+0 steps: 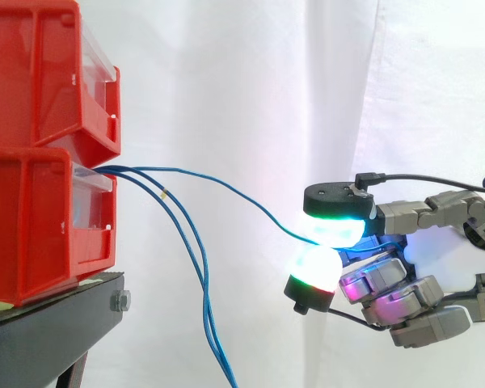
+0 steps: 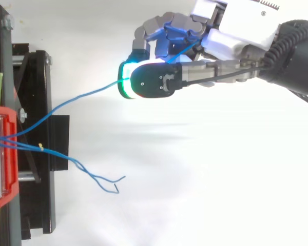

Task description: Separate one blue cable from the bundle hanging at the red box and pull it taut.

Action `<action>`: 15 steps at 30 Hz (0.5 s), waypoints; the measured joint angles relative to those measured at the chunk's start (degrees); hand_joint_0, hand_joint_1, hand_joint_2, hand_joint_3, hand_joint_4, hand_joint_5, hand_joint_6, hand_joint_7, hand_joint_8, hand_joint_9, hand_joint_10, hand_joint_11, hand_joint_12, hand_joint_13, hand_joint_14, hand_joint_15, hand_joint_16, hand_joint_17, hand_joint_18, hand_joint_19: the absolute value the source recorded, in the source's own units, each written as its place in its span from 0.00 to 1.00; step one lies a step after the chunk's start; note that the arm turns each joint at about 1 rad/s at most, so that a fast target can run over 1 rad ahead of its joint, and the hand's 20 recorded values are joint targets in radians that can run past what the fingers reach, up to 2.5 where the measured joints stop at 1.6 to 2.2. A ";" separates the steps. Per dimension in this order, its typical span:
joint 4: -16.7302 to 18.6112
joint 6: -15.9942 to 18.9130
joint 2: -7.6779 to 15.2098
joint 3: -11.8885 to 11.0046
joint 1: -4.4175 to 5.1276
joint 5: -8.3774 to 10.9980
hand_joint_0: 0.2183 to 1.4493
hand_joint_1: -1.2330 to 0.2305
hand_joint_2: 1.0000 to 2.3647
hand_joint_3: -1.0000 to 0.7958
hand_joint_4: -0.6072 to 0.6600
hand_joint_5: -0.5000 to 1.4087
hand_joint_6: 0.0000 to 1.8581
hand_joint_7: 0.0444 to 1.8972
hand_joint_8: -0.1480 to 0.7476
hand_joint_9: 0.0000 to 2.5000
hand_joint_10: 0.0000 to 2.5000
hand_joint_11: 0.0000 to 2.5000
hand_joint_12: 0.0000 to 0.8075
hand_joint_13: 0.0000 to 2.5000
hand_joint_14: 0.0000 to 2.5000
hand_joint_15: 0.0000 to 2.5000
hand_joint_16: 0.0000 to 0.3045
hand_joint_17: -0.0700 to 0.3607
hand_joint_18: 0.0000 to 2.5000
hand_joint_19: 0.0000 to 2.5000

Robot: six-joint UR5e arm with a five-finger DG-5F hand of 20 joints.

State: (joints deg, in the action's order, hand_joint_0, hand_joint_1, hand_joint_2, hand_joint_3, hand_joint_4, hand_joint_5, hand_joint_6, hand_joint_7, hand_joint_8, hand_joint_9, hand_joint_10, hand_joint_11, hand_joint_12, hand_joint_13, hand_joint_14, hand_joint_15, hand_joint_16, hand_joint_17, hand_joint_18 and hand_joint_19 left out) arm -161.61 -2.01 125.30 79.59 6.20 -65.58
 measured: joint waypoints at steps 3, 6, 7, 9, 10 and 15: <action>-0.08 -0.48 -0.02 0.00 0.12 -0.13 0.33 0.33 0.02 0.55 0.55 0.15 0.48 0.61 0.46 0.10 1.00 0.98 0.49 0.33 1.00 0.85 0.12 0.36 0.57 0.80; -0.17 -0.96 -0.01 0.02 0.18 -0.14 0.33 0.33 0.02 0.55 0.55 0.15 0.48 0.62 0.46 0.10 1.00 0.97 0.49 0.33 1.00 0.84 0.12 0.36 0.57 0.80; -0.17 -1.09 -0.02 0.02 0.19 -0.14 0.33 0.33 0.02 0.55 0.55 0.15 0.48 0.62 0.46 0.10 1.00 0.97 0.48 0.32 1.00 0.84 0.13 0.36 0.57 0.79; -0.24 -1.33 -0.01 0.03 0.17 -0.15 0.33 0.33 0.02 0.55 0.55 0.15 0.48 0.62 0.46 0.10 1.00 0.97 0.48 0.32 1.00 0.83 0.13 0.36 0.57 0.80; -0.27 -1.41 -0.01 0.04 0.16 -0.15 0.33 0.33 0.02 0.55 0.55 0.15 0.48 0.61 0.46 0.10 1.00 0.97 0.48 0.33 1.00 0.83 0.13 0.37 0.57 0.80; -0.36 -1.58 -0.04 0.04 0.18 -0.16 0.34 0.32 0.01 0.55 0.55 0.15 0.48 0.60 0.46 0.11 1.00 0.96 0.48 0.33 1.00 0.82 0.13 0.38 0.56 0.75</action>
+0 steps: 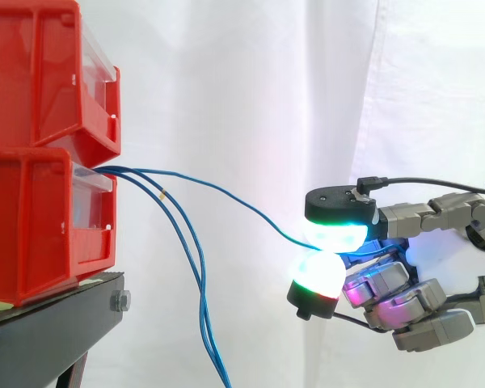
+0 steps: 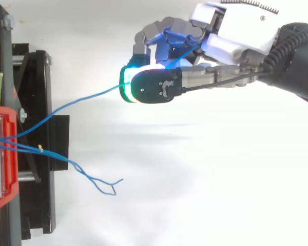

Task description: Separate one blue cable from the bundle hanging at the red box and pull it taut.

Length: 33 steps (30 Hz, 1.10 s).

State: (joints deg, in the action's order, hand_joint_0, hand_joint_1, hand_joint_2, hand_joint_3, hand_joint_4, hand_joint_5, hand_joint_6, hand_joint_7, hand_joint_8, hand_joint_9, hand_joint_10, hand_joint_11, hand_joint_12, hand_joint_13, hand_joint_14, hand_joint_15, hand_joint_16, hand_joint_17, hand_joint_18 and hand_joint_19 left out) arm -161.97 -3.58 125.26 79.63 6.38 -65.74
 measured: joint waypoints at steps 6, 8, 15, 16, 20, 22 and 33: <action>-0.01 -0.02 0.02 0.00 0.01 0.03 0.34 0.32 0.01 0.55 0.57 0.15 0.48 0.60 0.47 0.12 1.00 0.94 0.48 0.34 1.00 0.82 0.14 0.38 0.55 0.73; -0.01 -0.02 0.02 0.00 0.01 0.05 0.34 0.32 0.01 0.55 0.57 0.15 0.48 0.60 0.47 0.12 1.00 0.94 0.49 0.34 1.00 0.81 0.14 0.38 0.55 0.72; -0.01 -0.02 0.01 0.00 0.01 0.08 0.34 0.32 0.01 0.55 0.57 0.15 0.48 0.61 0.48 0.12 1.00 0.94 0.49 0.34 1.00 0.81 0.14 0.38 0.55 0.70; -0.02 -0.02 0.01 0.00 0.01 0.08 0.34 0.32 0.01 0.55 0.57 0.15 0.48 0.61 0.48 0.12 1.00 0.94 0.49 0.34 1.00 0.82 0.14 0.38 0.55 0.70; -0.01 -0.02 0.00 0.00 0.00 0.09 0.34 0.31 0.01 0.55 0.57 0.15 0.48 0.61 0.47 0.12 1.00 0.93 0.50 0.34 1.00 0.81 0.14 0.39 0.55 0.69; -0.01 -0.02 0.01 0.00 0.00 0.09 0.34 0.31 0.01 0.55 0.57 0.15 0.48 0.61 0.48 0.12 1.00 0.93 0.50 0.34 1.00 0.82 0.14 0.39 0.55 0.69; -0.01 -0.02 0.03 0.00 0.01 0.09 0.34 0.31 0.01 0.55 0.57 0.15 0.48 0.62 0.48 0.13 1.00 0.94 0.50 0.35 1.00 0.82 0.14 0.39 0.55 0.68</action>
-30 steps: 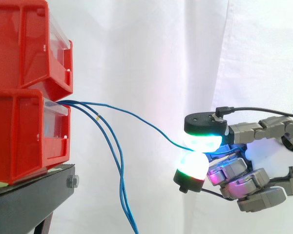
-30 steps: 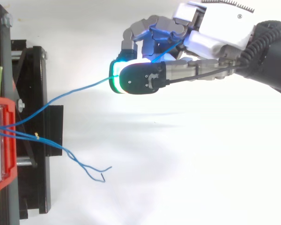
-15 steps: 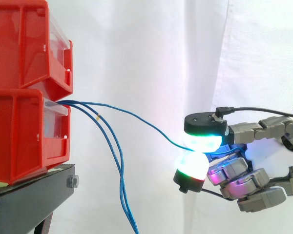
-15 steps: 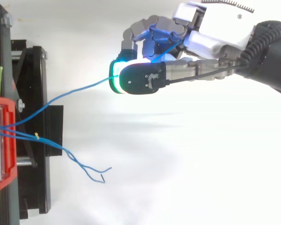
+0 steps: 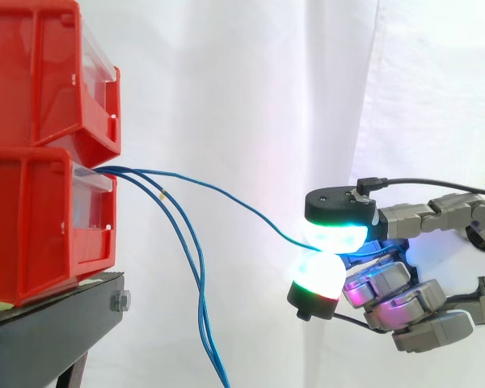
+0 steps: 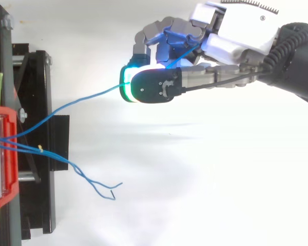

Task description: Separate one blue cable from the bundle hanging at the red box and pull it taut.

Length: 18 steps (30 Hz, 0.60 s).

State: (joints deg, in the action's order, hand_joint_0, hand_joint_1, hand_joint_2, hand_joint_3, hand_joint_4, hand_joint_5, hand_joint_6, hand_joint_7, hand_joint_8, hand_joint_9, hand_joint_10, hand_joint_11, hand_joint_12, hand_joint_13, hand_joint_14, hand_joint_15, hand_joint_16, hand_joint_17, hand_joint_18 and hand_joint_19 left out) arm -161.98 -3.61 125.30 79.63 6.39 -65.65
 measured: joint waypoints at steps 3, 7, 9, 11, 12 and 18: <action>0.00 0.00 0.01 0.00 0.01 0.00 0.34 0.31 0.01 0.55 0.57 0.15 0.48 0.62 0.48 0.13 1.00 0.94 0.50 0.35 1.00 0.81 0.14 0.39 0.55 0.68; 0.00 0.00 -0.02 0.00 0.01 0.00 0.34 0.31 0.01 0.55 0.58 0.15 0.48 0.62 0.49 0.13 1.00 0.95 0.50 0.35 1.00 0.81 0.14 0.39 0.55 0.67; 0.00 0.00 -0.03 0.00 0.01 0.00 0.34 0.31 0.01 0.55 0.58 0.15 0.48 0.62 0.48 0.13 1.00 0.94 0.50 0.35 1.00 0.81 0.14 0.39 0.55 0.67; 0.00 0.00 -0.02 0.00 0.01 0.00 0.34 0.31 0.01 0.55 0.58 0.15 0.48 0.62 0.48 0.13 1.00 0.95 0.51 0.35 1.00 0.81 0.14 0.39 0.55 0.67; 0.00 0.00 -0.03 0.00 0.01 0.00 0.34 0.31 0.01 0.55 0.58 0.15 0.48 0.62 0.49 0.13 1.00 0.95 0.51 0.35 1.00 0.81 0.15 0.40 0.55 0.67; 0.00 0.00 0.00 0.00 -0.02 -0.01 0.34 0.31 0.01 0.55 0.58 0.15 0.48 0.62 0.49 0.13 1.00 0.94 0.51 0.35 1.00 0.81 0.15 0.39 0.55 0.66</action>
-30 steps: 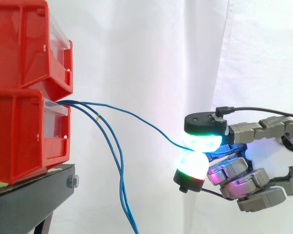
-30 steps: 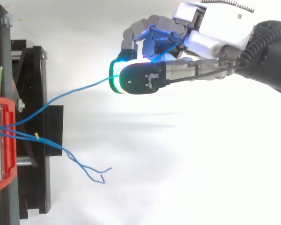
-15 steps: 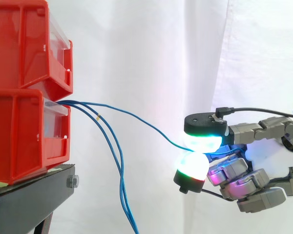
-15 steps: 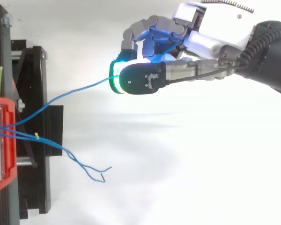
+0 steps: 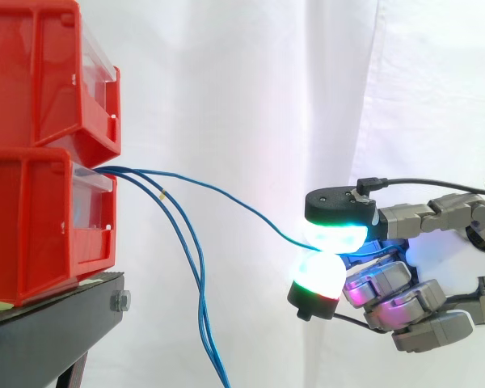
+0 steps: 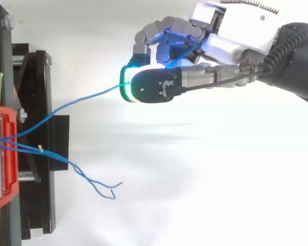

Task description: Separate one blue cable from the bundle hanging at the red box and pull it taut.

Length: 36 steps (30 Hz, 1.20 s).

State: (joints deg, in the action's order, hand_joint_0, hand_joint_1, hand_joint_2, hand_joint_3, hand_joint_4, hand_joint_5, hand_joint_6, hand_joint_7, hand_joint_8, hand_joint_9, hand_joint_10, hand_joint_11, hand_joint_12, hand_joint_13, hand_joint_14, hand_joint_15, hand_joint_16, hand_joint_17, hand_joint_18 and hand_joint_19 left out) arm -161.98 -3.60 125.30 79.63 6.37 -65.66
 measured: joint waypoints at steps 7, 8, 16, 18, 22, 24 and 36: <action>0.02 0.00 0.02 -0.01 0.02 0.01 0.34 0.31 0.01 0.55 0.58 0.15 0.48 0.62 0.49 0.13 1.00 0.95 0.51 0.35 1.00 0.80 0.15 0.40 0.55 0.65; 0.03 0.00 0.01 -0.02 0.00 0.00 0.34 0.31 0.01 0.55 0.58 0.15 0.48 0.62 0.49 0.13 1.00 0.94 0.51 0.35 1.00 0.80 0.15 0.40 0.55 0.65; 0.01 0.00 -0.02 -0.01 0.03 0.00 0.34 0.31 0.01 0.55 0.58 0.15 0.48 0.62 0.49 0.13 1.00 0.94 0.51 0.35 1.00 0.80 0.15 0.40 0.55 0.65; 0.01 0.00 -0.02 0.00 0.04 0.00 0.34 0.31 0.01 0.55 0.58 0.15 0.48 0.62 0.50 0.14 1.00 0.94 0.51 0.35 1.00 0.81 0.15 0.40 0.55 0.65; 0.00 0.00 -0.03 0.00 0.02 0.00 0.34 0.31 0.01 0.55 0.59 0.15 0.48 0.62 0.49 0.14 1.00 0.95 0.51 0.35 1.00 0.81 0.15 0.40 0.55 0.64; 0.00 0.00 -0.02 0.00 0.03 0.00 0.34 0.31 0.01 0.55 0.58 0.15 0.48 0.62 0.49 0.14 1.00 0.96 0.51 0.35 1.00 0.81 0.15 0.40 0.55 0.64; 0.02 0.00 -0.02 0.00 0.02 -0.01 0.34 0.30 0.01 0.55 0.59 0.15 0.48 0.62 0.49 0.14 1.00 0.95 0.51 0.35 1.00 0.81 0.15 0.40 0.55 0.64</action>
State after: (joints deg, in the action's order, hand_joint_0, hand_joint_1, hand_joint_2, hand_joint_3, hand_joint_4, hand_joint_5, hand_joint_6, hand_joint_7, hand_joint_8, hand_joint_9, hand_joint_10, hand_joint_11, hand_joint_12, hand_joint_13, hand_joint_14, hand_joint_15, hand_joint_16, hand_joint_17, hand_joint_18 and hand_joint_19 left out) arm -161.96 -3.60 125.28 79.63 6.40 -65.66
